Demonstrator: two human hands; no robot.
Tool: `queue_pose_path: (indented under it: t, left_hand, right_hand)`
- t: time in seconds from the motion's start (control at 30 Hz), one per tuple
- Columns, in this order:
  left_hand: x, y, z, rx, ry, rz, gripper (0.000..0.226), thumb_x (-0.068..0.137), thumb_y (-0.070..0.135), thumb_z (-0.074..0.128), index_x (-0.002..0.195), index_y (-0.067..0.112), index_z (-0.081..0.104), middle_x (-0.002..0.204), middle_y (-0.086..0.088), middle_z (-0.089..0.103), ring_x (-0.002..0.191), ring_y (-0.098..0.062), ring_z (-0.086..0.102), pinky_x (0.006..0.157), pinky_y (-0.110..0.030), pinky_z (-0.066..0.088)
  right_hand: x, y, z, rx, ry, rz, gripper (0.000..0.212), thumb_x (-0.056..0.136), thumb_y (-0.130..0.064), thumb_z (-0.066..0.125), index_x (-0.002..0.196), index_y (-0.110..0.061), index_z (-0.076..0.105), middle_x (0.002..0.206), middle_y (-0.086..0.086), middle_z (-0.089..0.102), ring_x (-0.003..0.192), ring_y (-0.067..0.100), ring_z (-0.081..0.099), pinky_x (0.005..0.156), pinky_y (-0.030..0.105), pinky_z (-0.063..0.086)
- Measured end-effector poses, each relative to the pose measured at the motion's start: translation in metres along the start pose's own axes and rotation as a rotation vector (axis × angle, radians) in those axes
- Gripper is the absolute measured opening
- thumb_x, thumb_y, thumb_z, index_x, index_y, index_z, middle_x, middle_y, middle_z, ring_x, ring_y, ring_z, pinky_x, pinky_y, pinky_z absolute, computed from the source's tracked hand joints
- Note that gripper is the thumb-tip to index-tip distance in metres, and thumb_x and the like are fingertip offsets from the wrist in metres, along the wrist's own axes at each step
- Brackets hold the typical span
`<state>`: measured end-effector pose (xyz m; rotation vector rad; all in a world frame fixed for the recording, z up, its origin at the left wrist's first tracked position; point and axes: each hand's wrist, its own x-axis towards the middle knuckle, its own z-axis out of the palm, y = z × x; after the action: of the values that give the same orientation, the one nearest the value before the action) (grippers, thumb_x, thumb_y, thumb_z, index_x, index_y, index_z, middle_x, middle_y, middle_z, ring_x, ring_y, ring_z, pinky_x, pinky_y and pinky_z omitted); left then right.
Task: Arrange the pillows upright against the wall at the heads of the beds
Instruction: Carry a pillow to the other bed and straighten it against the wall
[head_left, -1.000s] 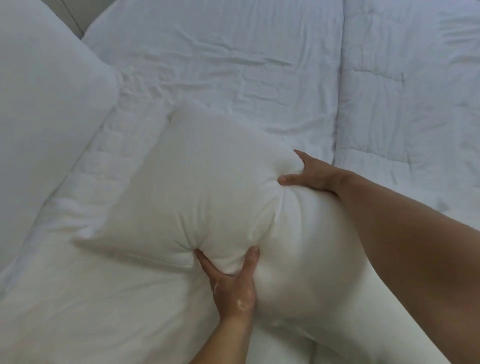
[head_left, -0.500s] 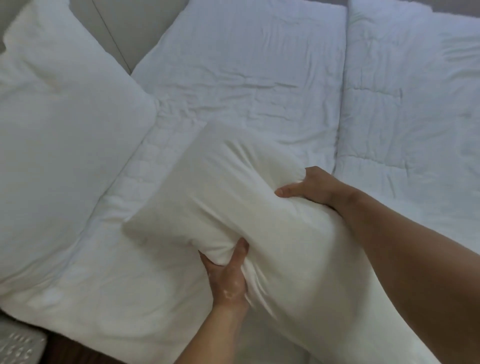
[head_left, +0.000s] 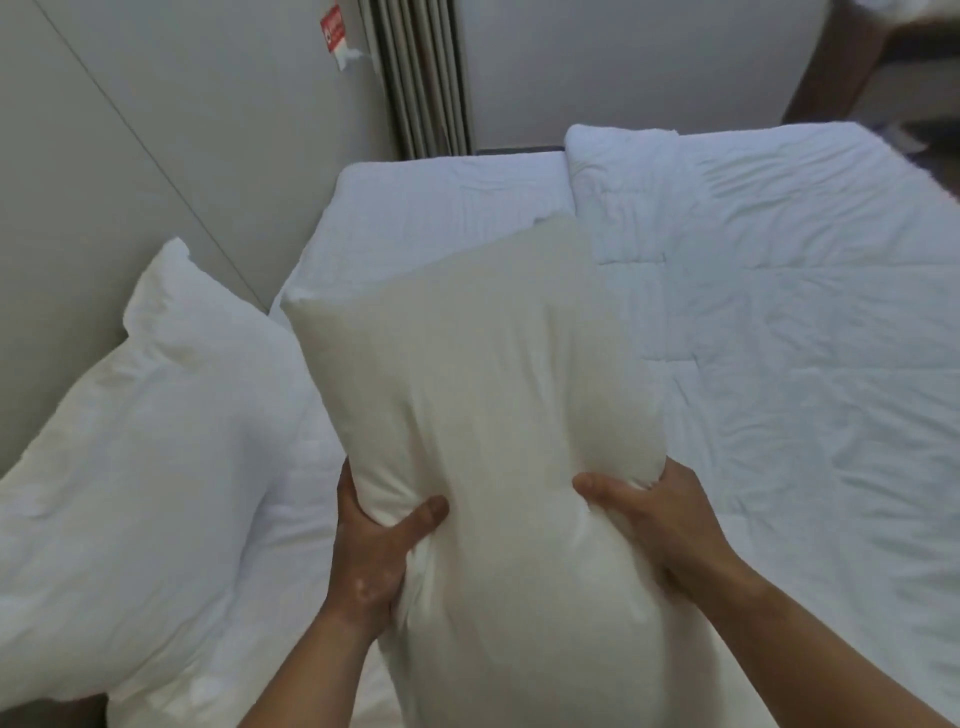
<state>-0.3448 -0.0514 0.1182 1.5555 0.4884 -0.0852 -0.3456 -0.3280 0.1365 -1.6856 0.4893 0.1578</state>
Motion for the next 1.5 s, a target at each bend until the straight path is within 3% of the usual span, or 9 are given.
queue_pose_path:
  t: [0.23,0.43,0.53,0.63,0.87,1.0,1.1,1.23,1.5]
  left_hand:
    - [-0.015,0.017,0.019,0.189,-0.373,-0.057,0.092,0.041,0.047,0.097,0.125,0.024,0.067,0.111,0.002,0.081,0.098,-0.02,0.079,0.086,-0.044,0.063]
    - [-0.055,0.009,0.08,0.28,-0.681,-0.089,0.074,0.044,0.043,0.1,0.11,0.024,0.073,0.092,0.011,0.084,0.077,-0.01,0.08,0.065,-0.027,0.06]
    - [-0.076,0.003,0.118,0.346,-0.805,-0.071,0.07,0.051,0.048,0.094,0.114,0.026,0.073,0.096,0.01,0.084,0.082,-0.013,0.08,0.071,-0.031,0.061]
    - [-0.102,-0.003,0.154,0.387,-0.954,-0.094,0.078,0.051,0.05,0.094,0.12,0.023,0.071,0.103,0.003,0.084,0.09,-0.019,0.081,0.079,-0.038,0.063]
    - [-0.183,-0.033,0.228,0.509,-1.303,-0.147,0.074,0.058,0.052,0.088,0.124,0.023,0.072,0.111,0.002,0.083,0.101,-0.02,0.08,0.092,-0.043,0.061]
    - [-0.248,-0.054,0.292,0.587,-1.399,-0.061,0.076,0.056,0.056,0.087,0.122,0.022,0.074,0.11,0.0,0.083,0.1,-0.021,0.08,0.097,-0.05,0.06]
    - [-0.304,-0.073,0.347,0.615,-1.419,-0.007,0.075,0.054,0.055,0.089,0.119,0.02,0.076,0.106,-0.002,0.084,0.097,-0.025,0.081,0.093,-0.05,0.061]
    - [-0.372,-0.094,0.411,0.633,-1.452,0.011,0.068,0.06,0.046,0.091,0.119,0.017,0.076,0.105,-0.005,0.084,0.095,-0.027,0.081,0.091,-0.049,0.062]
    - [-0.465,-0.118,0.528,0.714,-1.59,-0.029,0.068,0.06,0.046,0.09,0.12,0.015,0.076,0.108,-0.006,0.083,0.1,-0.028,0.08,0.099,-0.052,0.059]
  right_hand:
    - [-0.109,0.033,-0.025,0.151,0.389,0.059,0.043,0.069,-0.023,0.095,0.108,-0.019,0.077,0.092,-0.006,0.083,0.083,0.014,0.08,0.086,0.043,0.063]
    - [-0.185,0.069,-0.072,0.209,0.663,0.107,0.058,0.057,-0.04,0.098,0.107,-0.019,0.078,0.095,-0.006,0.083,0.087,0.019,0.08,0.09,0.05,0.062]
    - [-0.222,0.088,-0.097,0.235,0.797,0.119,0.073,0.049,-0.049,0.1,0.111,-0.018,0.078,0.099,-0.007,0.083,0.089,0.019,0.08,0.092,0.047,0.06]
    - [-0.262,0.105,-0.122,0.323,0.913,0.184,0.06,0.056,-0.03,0.098,0.108,-0.009,0.078,0.092,-0.002,0.083,0.082,0.018,0.08,0.083,0.041,0.062]
    - [-0.342,0.149,-0.183,0.444,1.109,0.253,0.052,0.069,-0.023,0.095,0.113,-0.01,0.072,0.092,-0.003,0.073,0.08,0.011,0.067,0.067,0.026,0.049]
    - [-0.385,0.186,-0.237,0.505,1.207,0.268,0.066,0.064,-0.03,0.096,0.12,-0.005,0.072,0.101,0.002,0.076,0.088,0.015,0.069,0.078,0.032,0.053]
    - [-0.413,0.216,-0.289,0.528,1.274,0.296,0.092,0.042,-0.056,0.099,0.12,-0.013,0.073,0.107,0.001,0.078,0.097,0.024,0.073,0.098,0.044,0.055]
    - [-0.447,0.248,-0.353,0.526,1.388,0.296,0.112,0.024,-0.076,0.091,0.116,-0.015,0.075,0.104,-0.003,0.079,0.097,0.024,0.074,0.098,0.045,0.057]
    - [-0.485,0.287,-0.456,0.591,1.515,0.308,0.051,0.058,-0.042,0.097,0.099,-0.022,0.075,0.097,-0.007,0.078,0.092,0.017,0.073,0.089,0.035,0.055]
